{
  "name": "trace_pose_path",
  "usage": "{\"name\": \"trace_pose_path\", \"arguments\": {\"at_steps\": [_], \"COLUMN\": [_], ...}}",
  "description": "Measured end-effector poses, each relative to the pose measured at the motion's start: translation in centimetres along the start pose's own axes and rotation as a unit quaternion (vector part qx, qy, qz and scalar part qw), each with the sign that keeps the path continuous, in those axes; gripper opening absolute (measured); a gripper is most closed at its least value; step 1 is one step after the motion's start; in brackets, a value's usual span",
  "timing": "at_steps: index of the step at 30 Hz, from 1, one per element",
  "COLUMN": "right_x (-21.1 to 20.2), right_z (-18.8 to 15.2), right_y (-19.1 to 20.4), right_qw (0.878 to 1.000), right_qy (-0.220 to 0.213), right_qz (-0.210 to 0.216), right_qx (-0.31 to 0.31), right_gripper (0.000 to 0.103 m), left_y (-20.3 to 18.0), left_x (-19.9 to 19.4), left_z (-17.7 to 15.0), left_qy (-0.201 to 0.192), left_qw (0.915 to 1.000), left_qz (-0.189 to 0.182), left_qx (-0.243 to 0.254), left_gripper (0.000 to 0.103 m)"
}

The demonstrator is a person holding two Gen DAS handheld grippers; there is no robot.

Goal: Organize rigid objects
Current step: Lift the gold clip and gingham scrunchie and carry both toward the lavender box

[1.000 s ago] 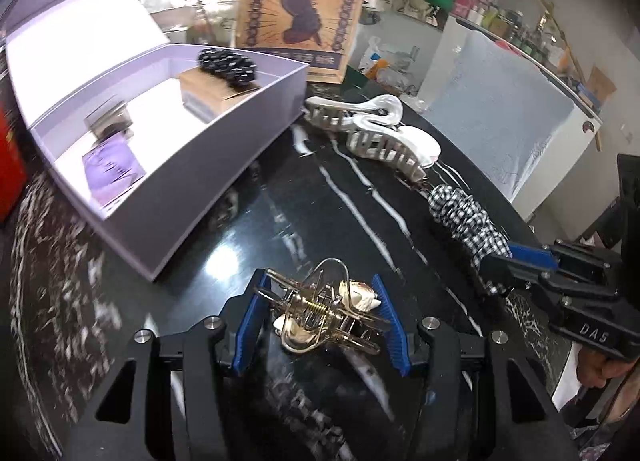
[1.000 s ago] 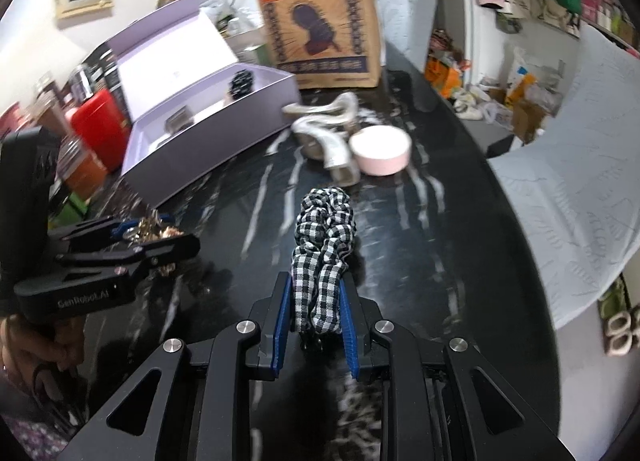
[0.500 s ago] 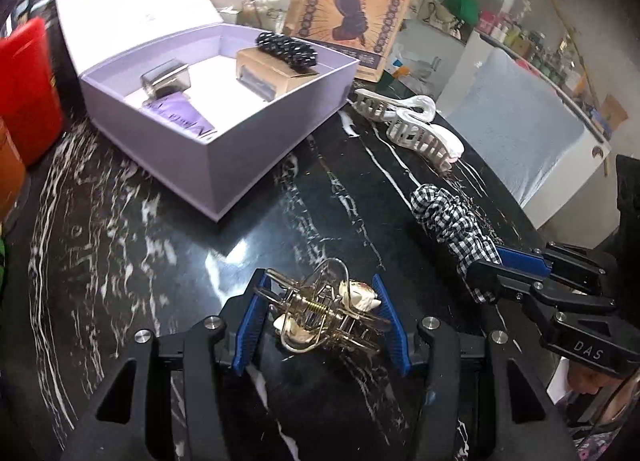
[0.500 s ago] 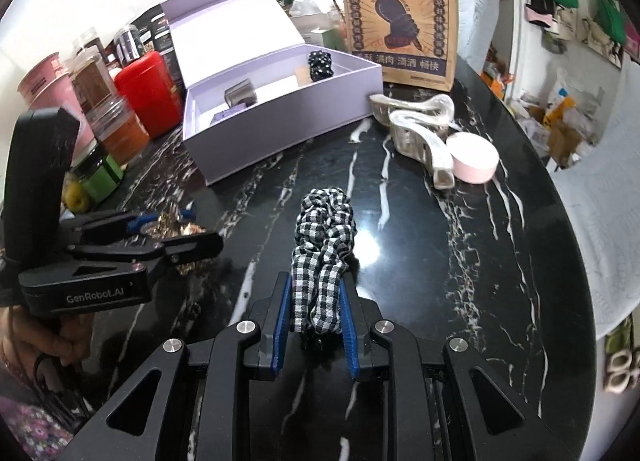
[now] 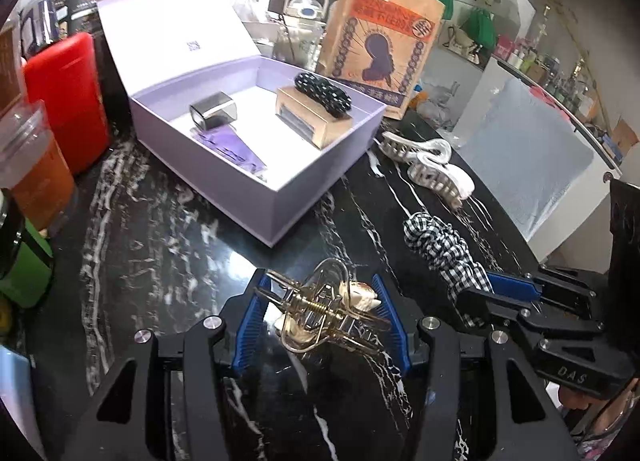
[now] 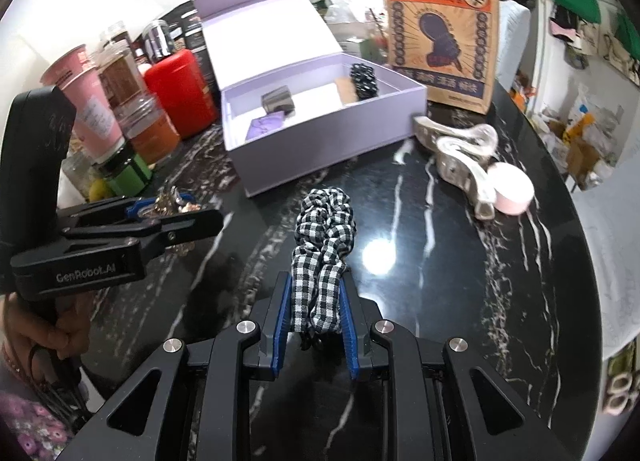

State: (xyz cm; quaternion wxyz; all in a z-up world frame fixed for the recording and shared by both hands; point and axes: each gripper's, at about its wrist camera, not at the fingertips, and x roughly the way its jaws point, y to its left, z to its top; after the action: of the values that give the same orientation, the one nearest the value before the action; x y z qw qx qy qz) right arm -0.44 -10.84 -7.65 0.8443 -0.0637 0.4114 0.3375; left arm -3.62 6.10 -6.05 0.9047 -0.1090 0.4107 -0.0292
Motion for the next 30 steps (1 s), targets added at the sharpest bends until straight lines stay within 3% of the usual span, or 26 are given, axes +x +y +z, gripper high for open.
{"name": "trace_pose_path", "arguments": {"at_steps": [6,30], "right_x": [-0.4,-1.3], "right_z": [1.1,7.0], "right_y": [0.8,0.4], "right_qw": [1.000,0.997], "right_qy": [-0.015,-0.060], "right_qz": [0.006,0.020], "right_qx": [-0.015,-0.051], "right_gripper": [0.023,0.023], "left_y": [0.6,1.1], "left_x": [-1.1,-1.7], "left_z": [0.9,6.8], "left_qy": [-0.021,-0.068], "left_qw": [0.9995,0.9967], "left_qz": [0.022,0.045], "left_qx": [-0.005,-0.005], "left_gripper": [0.052,0.052]}}
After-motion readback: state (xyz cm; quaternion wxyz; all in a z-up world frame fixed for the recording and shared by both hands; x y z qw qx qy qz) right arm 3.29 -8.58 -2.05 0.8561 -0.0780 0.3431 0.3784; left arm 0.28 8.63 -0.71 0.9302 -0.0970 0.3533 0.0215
